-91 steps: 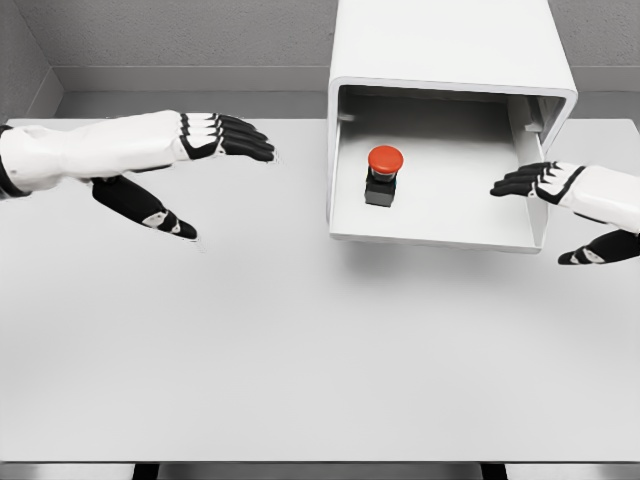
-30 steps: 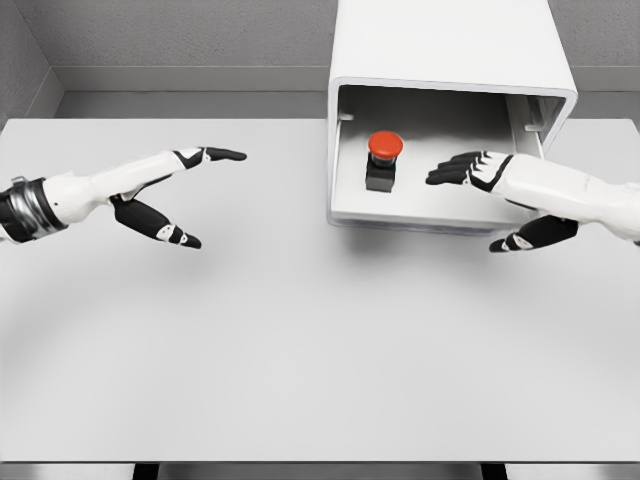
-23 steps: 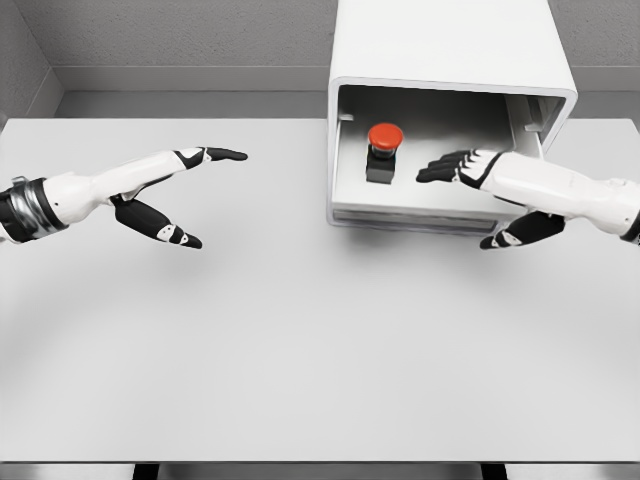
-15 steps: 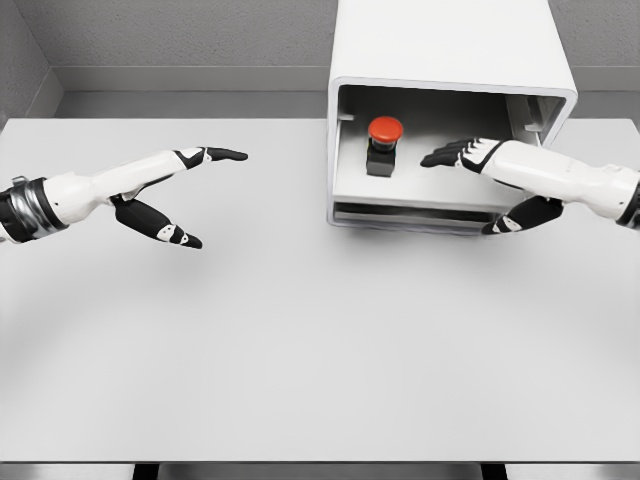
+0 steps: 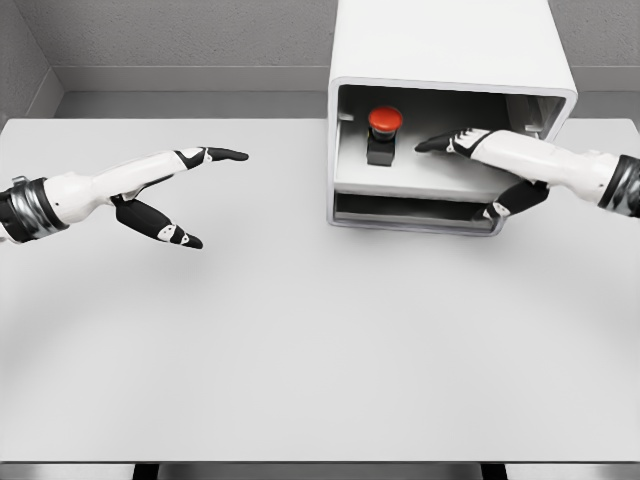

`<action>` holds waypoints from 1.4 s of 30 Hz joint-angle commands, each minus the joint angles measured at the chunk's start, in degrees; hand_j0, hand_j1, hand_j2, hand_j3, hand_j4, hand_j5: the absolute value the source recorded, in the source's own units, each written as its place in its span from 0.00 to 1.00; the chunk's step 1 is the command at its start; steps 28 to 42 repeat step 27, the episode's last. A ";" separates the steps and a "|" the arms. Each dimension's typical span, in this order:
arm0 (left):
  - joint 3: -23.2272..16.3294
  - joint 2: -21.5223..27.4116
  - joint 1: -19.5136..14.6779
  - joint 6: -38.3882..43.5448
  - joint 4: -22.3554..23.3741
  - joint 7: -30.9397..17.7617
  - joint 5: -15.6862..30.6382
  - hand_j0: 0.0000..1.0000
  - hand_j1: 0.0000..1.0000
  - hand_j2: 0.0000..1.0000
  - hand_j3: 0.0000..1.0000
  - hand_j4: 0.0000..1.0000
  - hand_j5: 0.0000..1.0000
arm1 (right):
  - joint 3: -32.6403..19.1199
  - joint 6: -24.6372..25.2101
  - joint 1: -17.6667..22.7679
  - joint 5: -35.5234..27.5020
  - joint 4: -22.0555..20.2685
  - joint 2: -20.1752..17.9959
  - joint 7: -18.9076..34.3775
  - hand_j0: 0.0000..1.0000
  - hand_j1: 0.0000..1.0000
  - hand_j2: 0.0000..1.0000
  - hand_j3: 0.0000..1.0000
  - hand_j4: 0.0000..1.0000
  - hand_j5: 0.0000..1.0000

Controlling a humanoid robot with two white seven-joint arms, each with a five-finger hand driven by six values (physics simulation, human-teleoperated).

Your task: Slide open multi-storey tabletop storage cabinets and put open load switch and slide close multi-storey tabletop storage cabinets

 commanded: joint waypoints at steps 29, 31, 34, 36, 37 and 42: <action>0.64 0.12 2.11 0.31 -1.05 0.02 -2.41 1.00 1.00 1.00 1.00 1.00 1.00 | 12.99 0.50 1.93 1.71 -21.48 -22.48 -4.63 1.00 1.00 1.00 1.00 1.00 1.00; 0.64 0.12 2.11 0.31 -1.05 0.02 -2.41 1.00 1.00 1.00 1.00 1.00 1.00 | 12.99 0.50 1.93 1.71 -21.48 -22.48 -4.63 1.00 1.00 1.00 1.00 1.00 1.00; 0.64 0.12 2.11 0.31 -1.05 0.02 -2.41 1.00 1.00 1.00 1.00 1.00 1.00 | 12.99 0.50 1.93 1.71 -21.48 -22.48 -4.63 1.00 1.00 1.00 1.00 1.00 1.00; 0.64 0.12 2.11 0.31 -1.05 0.02 -2.41 1.00 1.00 1.00 1.00 1.00 1.00 | 12.99 0.50 1.93 1.71 -21.48 -22.48 -4.63 1.00 1.00 1.00 1.00 1.00 1.00; 0.64 0.12 2.11 0.31 -1.05 0.02 -2.41 1.00 1.00 1.00 1.00 1.00 1.00 | 12.99 0.50 1.93 1.71 -21.48 -22.48 -4.63 1.00 1.00 1.00 1.00 1.00 1.00; 0.64 0.12 2.11 0.31 -1.05 0.02 -2.41 1.00 1.00 1.00 1.00 1.00 1.00 | 12.99 0.50 1.93 1.71 -21.48 -22.48 -4.63 1.00 1.00 1.00 1.00 1.00 1.00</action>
